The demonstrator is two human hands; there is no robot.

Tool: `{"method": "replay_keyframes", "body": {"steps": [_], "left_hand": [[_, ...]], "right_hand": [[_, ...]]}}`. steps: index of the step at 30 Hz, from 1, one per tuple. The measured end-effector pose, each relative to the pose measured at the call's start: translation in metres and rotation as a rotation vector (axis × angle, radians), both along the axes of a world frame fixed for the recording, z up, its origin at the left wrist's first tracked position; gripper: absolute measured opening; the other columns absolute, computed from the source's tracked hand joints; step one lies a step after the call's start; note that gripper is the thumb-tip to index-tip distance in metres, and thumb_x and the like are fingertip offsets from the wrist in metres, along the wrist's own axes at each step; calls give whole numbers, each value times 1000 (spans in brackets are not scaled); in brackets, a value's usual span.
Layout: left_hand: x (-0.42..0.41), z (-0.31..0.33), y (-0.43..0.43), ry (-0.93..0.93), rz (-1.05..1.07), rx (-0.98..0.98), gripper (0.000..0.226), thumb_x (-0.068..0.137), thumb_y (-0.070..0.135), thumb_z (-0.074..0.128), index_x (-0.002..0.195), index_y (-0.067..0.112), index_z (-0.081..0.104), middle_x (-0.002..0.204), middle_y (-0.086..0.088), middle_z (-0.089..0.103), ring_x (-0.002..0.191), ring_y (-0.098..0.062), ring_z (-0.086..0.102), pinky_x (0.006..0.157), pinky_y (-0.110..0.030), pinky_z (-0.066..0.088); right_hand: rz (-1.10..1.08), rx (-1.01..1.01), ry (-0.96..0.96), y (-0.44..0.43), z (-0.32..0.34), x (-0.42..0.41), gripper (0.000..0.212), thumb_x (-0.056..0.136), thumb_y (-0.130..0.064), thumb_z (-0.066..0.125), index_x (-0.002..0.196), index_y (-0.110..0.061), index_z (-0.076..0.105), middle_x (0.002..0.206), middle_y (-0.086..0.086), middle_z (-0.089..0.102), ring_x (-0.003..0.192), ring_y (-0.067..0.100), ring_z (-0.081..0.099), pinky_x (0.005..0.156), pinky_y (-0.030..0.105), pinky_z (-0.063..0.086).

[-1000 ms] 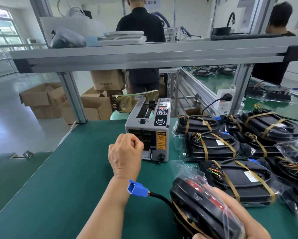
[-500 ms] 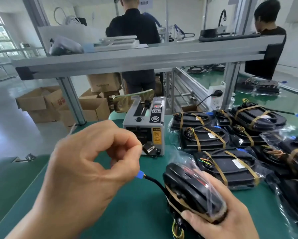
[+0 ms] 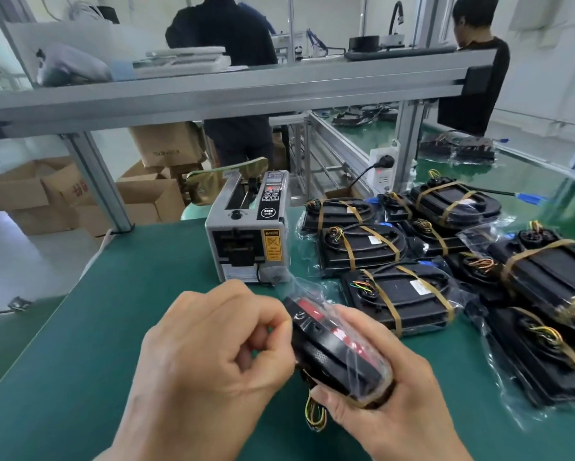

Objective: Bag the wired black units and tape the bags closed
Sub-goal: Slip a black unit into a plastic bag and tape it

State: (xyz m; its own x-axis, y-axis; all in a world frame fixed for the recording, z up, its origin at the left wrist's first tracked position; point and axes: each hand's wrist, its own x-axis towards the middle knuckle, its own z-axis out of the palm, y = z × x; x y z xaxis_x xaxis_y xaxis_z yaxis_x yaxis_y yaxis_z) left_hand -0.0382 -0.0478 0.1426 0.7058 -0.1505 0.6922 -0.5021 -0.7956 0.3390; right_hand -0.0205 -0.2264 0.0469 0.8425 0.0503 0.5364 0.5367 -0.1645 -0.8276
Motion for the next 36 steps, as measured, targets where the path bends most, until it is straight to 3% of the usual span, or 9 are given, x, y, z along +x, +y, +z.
{"method": "replay_keyframes", "body": {"steps": [4, 10, 16, 21, 26, 29, 32, 36], "left_hand": [[1, -3, -2, 30, -30, -57, 9, 73, 26, 58, 64, 30, 57, 61, 11, 48, 55, -14, 48, 59, -24, 40], [2, -6, -6, 91, -71, -116, 3, 73, 30, 56, 71, 30, 58, 63, 9, 50, 56, -15, 49, 52, -28, 44], [3, -4, -6, 112, -41, -61, 8, 73, 30, 54, 66, 29, 58, 62, 10, 50, 56, -13, 48, 52, -19, 38], [2, -3, -8, 79, -11, 32, 15, 73, 29, 52, 59, 33, 58, 58, 15, 47, 56, -14, 48, 53, -26, 42], [0, -3, -2, 56, -64, -22, 8, 79, 32, 59, 75, 35, 66, 66, 14, 54, 56, -12, 51, 58, -22, 43], [6, 0, 3, 171, -175, -149, 15, 83, 37, 60, 92, 39, 72, 76, 11, 57, 62, -12, 54, 62, -7, 40], [10, 1, 7, 349, -260, -191, 26, 85, 46, 53, 104, 44, 72, 83, 9, 58, 74, -10, 58, 71, -6, 40], [14, 6, 10, 460, -329, -111, 30, 87, 36, 56, 106, 56, 67, 89, 12, 55, 79, -6, 58, 69, -6, 41]], "right_hand": [[-6, -7, -25, -2, 0, 1, 75, 60, -36, 86, 130, -32, 58, 125, -15, 66, 112, 8, 66, 88, 18, 54], [2, -2, -34, -3, -6, 3, 75, 61, -30, 87, 131, -22, 60, 126, -8, 67, 112, 13, 67, 89, 25, 56], [6, 11, -39, -4, -5, 5, 76, 61, -30, 87, 131, -29, 58, 126, -10, 67, 112, 11, 67, 88, 19, 55], [7, 30, -32, -3, -6, 7, 73, 64, -32, 87, 131, -24, 60, 126, -7, 67, 112, 14, 67, 89, 26, 57], [9, 37, -6, -5, -11, 8, 78, 62, -33, 88, 133, -35, 56, 122, -7, 69, 107, 15, 70, 85, 29, 59], [7, 39, -16, -6, -11, 9, 78, 62, -32, 87, 133, -33, 56, 124, -7, 68, 108, 15, 69, 85, 26, 59], [8, 26, -30, -7, -11, 10, 77, 62, -32, 86, 133, -29, 56, 126, -6, 67, 110, 16, 68, 87, 27, 58], [5, 3, -45, -9, -12, 10, 76, 62, -29, 87, 133, -25, 60, 127, -5, 67, 114, 16, 66, 91, 31, 57]]}}
